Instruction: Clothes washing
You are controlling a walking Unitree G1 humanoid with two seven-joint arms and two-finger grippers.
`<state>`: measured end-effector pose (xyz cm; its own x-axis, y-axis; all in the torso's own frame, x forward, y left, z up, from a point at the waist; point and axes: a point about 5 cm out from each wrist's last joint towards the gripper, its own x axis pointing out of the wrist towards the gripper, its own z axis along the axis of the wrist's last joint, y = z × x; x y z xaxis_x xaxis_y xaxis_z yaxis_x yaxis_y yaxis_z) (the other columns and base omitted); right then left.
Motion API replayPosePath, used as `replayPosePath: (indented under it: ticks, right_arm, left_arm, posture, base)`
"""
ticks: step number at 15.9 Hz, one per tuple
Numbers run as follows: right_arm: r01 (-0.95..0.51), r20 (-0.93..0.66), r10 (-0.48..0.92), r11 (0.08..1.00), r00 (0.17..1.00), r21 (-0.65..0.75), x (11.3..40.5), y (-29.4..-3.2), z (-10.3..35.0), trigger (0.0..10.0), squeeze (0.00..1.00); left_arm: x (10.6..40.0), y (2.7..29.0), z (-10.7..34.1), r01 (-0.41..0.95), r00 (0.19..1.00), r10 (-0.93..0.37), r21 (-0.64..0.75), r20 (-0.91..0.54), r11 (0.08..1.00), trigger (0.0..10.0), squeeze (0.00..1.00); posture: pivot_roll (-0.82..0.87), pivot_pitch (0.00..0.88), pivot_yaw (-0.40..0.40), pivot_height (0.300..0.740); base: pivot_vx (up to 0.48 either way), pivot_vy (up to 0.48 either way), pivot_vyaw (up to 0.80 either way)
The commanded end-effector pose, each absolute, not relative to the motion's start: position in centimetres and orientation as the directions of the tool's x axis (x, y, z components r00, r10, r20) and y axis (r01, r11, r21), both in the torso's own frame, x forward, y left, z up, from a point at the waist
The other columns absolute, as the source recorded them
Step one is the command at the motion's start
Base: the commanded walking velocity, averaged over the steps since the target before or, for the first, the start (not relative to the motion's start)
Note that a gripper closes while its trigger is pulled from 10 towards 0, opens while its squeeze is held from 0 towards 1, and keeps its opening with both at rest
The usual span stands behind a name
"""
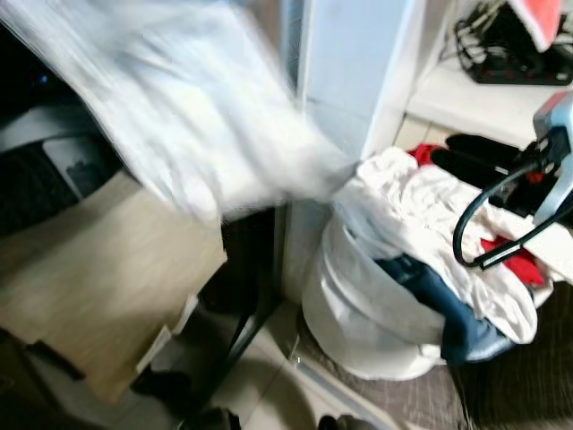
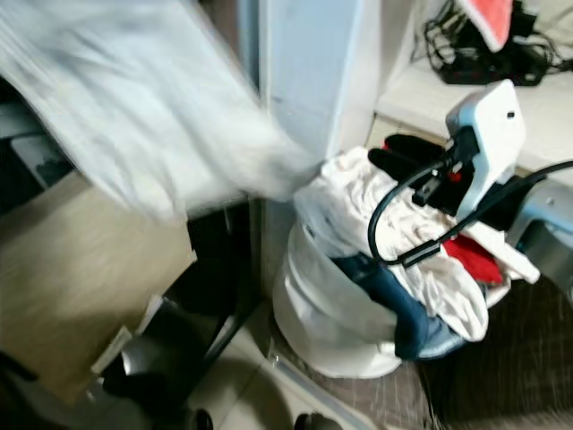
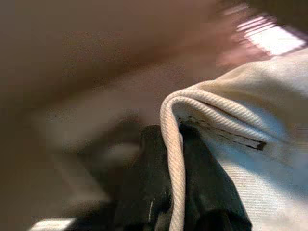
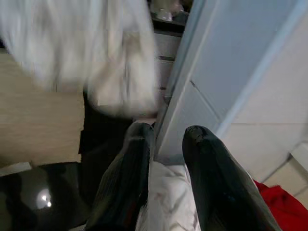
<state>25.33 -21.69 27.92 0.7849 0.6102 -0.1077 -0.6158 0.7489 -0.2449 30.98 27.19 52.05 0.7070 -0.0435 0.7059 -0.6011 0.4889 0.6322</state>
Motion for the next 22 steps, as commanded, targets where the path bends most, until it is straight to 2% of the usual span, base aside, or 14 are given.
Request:
replayPosePath:
  ticks: [1,4,5,7,8,9,10,11,12,15,18,20,21,22]
  right_arm:
    - [-0.627,-0.091,0.63,0.73,0.772,-0.272,25.2,-21.1,28.2,10.0,0.0]
    - [-0.637,-0.087,0.641,0.723,0.763,-0.267,25.4,-20.6,27.8,10.0,0.0]
    - [-0.65,-0.096,0.651,0.712,0.753,-0.265,25.4,-20.2,27.5,10.0,0.0]
    - [-0.66,-0.104,0.66,0.703,0.744,-0.263,25.2,-20.1,27.4,10.0,0.0]
    - [-0.67,-0.119,0.665,0.695,0.737,-0.263,25.1,-20.0,27.2,10.0,0.0]
    - [-0.694,-0.147,0.682,0.675,0.717,-0.252,24.8,-19.6,26.7,10.0,0.0]
    - [-0.723,-0.165,0.706,0.649,0.688,-0.237,24.5,-19.0,26.4,10.0,0.0]
    - [-0.747,-0.173,0.729,0.627,0.663,-0.222,24.2,-18.4,26.1,10.0,0.0]
    - [-0.766,-0.176,0.747,0.609,0.642,-0.206,23.9,-18.0,25.9,10.0,0.0]
    - [-0.813,-0.189,0.791,0.561,0.582,-0.159,23.2,-17.2,25.3,10.0,0.0]
    - [-0.801,-0.198,0.776,0.578,0.598,-0.155,23.3,-17.2,24.9,10.0,0.0]
    - [-0.731,-0.206,0.702,0.661,0.682,-0.168,24.4,-18.2,24.7,10.0,0.0]
    - [-0.668,-0.213,0.635,0.725,0.743,-0.167,25.3,-18.9,24.3,10.0,0.0]
    - [-0.558,-0.238,0.514,0.81,0.824,-0.18,26.5,-20.1,23.4,10.0,0.0]
  left_arm:
    - [28.8,26.2,54.8,-0.752,0.549,-0.08,0.534,0.832,0.388,0.0,0.0]
    - [32.9,26.2,51.2,-0.662,0.677,-0.046,0.635,0.735,0.398,0.0,0.0]
    - [36.3,26.6,46.3,-0.539,0.811,0.019,0.735,0.584,0.411,0.0,0.0]
    - [38.1,26.8,43.0,-0.424,0.891,0.052,0.786,0.451,0.449,0.0,0.0]
    - [39.3,26.8,39.8,-0.304,0.945,0.065,0.788,0.321,0.536,0.0,0.0]
    - [40.5,26.8,34.7,-0.121,0.993,0.079,0.694,0.093,0.71,0.0,0.0]
    - [40.8,26.9,31.2,-0.037,0.994,0.093,0.618,-0.06,0.786,10.0,0.0]
    - [40.7,27.3,29.3,-0.001,0.984,0.107,0.586,-0.146,0.81,10.0,0.0]
    - [40.6,27.6,28.1,0.03,0.97,0.11,0.556,-0.216,0.831,10.0,1.0]
    - [40.0,28.3,26.4,0.111,0.931,0.093,0.517,-0.353,0.849,10.0,1.0]
    - [39.9,28.6,26.5,0.111,0.927,0.09,0.497,-0.363,0.86,10.0,1.0]
    - [39.9,28.7,27.4,0.088,0.941,0.088,0.49,-0.326,0.867,10.0,1.0]
    - [40.0,28.6,28.4,0.081,0.959,0.079,0.529,-0.273,0.845,10.0,1.0]
    - [40.4,27.3,29.3,0.12,0.978,-0.015,0.495,-0.21,0.861,10.0,1.0]
  posture:
    - [-0.09,0.031,0.002,0.74]
    - [-0.09,0.029,0.004,0.74]
    - [-0.1,0.028,0.004,0.74]
    - [-0.11,0.03,0.005,0.74]
    - [-0.11,0.028,0.005,0.74]
    - [-0.11,0.028,0.005,0.74]
    - [-0.12,0.03,0.007,0.74]
    - [-0.12,0.03,0.009,0.74]
    - [-0.12,0.031,0.009,0.74]
    - [-0.12,0.03,0.006,0.74]
    - [-0.12,0.03,0.005,0.74]
    - [-0.12,0.033,0.003,0.74]
    - [-0.11,0.035,0.003,0.74]
    - [-0.12,0.039,0.004,0.74]
  base:
    - [0.0,0.0,0.0]
    - [0.0,0.0,0.0]
    - [0.0,0.0,0.0]
    - [0.0,0.0,0.0]
    - [0.0,0.0,0.0]
    - [0.0,0.0,0.0]
    - [0.0,0.0,0.0]
    - [0.0,0.0,0.0]
    - [0.0,0.0,0.0]
    - [0.0,0.0,0.0]
    - [0.0,0.0,0.0]
    - [0.0,0.0,0.0]
    - [0.0,0.0,0.0]
    - [0.0,0.0,0.0]
